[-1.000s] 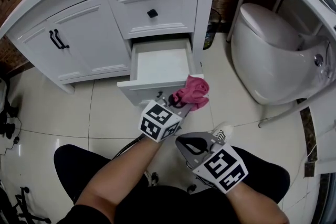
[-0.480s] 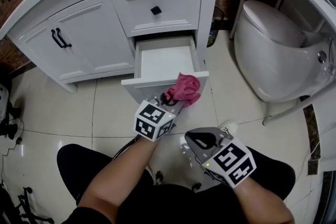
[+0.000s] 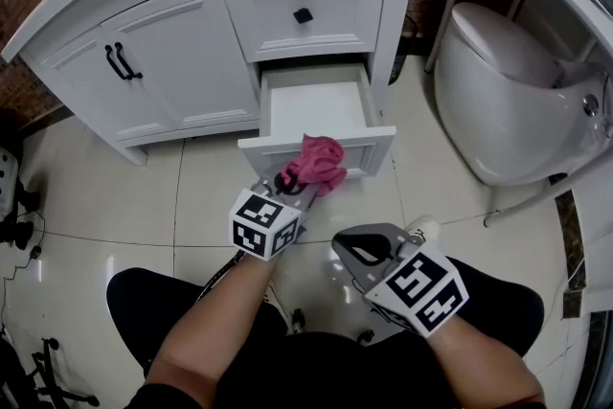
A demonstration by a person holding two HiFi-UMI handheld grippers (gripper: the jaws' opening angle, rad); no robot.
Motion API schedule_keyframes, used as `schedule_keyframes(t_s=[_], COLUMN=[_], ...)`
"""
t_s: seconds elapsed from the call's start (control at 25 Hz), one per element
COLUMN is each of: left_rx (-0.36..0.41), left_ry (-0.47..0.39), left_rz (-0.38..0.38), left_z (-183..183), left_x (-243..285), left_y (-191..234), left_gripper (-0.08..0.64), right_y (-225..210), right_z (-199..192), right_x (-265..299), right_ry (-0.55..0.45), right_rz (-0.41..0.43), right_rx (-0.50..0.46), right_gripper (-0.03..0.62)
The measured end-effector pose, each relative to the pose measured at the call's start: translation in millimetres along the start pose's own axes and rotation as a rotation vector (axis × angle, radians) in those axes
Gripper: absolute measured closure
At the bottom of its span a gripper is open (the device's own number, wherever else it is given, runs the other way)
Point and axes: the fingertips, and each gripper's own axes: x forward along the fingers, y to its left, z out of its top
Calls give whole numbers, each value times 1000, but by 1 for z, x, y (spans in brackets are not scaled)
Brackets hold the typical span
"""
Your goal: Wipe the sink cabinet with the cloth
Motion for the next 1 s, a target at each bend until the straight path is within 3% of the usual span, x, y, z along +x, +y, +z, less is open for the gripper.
schedule_keyframes(t_s=[1.0], left_rx=[-62], left_ry=[-14], left_rz=[245], left_z=[-24], left_x=[-84], left_y=[90], left_gripper=[474], right_y=[15], right_z=[6], right_x=[22], right_ry=[37], right_rz=[13], right_rx=[-42], right_gripper=[586])
